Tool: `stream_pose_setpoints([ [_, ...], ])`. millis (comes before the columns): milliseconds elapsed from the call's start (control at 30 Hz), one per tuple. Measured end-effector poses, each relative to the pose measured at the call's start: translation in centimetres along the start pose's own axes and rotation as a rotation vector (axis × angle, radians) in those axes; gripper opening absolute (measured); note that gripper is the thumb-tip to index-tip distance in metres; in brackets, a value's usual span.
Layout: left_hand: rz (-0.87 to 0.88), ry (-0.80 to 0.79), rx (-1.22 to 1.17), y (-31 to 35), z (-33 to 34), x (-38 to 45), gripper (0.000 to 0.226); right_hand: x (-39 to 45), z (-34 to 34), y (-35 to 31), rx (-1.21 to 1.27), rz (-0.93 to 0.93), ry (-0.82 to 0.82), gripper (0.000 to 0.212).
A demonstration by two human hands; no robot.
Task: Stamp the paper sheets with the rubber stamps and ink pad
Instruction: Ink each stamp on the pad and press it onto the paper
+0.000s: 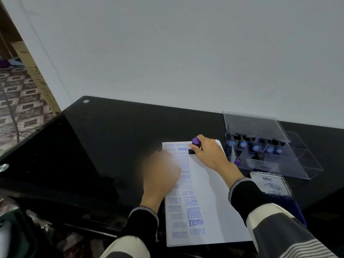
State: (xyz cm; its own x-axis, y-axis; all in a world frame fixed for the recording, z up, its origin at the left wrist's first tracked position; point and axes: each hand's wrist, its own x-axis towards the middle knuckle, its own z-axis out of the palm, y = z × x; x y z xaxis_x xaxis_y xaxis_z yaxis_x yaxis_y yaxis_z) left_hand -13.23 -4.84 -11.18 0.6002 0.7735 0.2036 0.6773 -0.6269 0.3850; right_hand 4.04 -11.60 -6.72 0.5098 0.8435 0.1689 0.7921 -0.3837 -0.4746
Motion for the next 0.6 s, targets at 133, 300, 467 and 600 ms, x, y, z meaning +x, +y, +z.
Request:
stream_pose_setpoints([
  [133,-0.005,-0.004,-0.004,0.04,-0.08,0.00,0.046,-0.06,0.02,0.05,-0.017,0.004,0.010,0.025],
  [300,0.003,0.005,-0.005,0.06,-0.11,-0.12,0.046,0.08,0.07,0.02,0.032,0.038,-0.010,0.024],
  [467,0.003,-0.007,-0.012,0.02,-0.08,-0.14,0.048,0.19,0.13,-0.11,0.126,0.056,-0.025,0.018],
  [600,0.005,-0.010,-0.016,0.07,-0.11,-0.19,0.048,-0.12,0.46,-0.06,0.131,0.058,-0.014,0.021],
])
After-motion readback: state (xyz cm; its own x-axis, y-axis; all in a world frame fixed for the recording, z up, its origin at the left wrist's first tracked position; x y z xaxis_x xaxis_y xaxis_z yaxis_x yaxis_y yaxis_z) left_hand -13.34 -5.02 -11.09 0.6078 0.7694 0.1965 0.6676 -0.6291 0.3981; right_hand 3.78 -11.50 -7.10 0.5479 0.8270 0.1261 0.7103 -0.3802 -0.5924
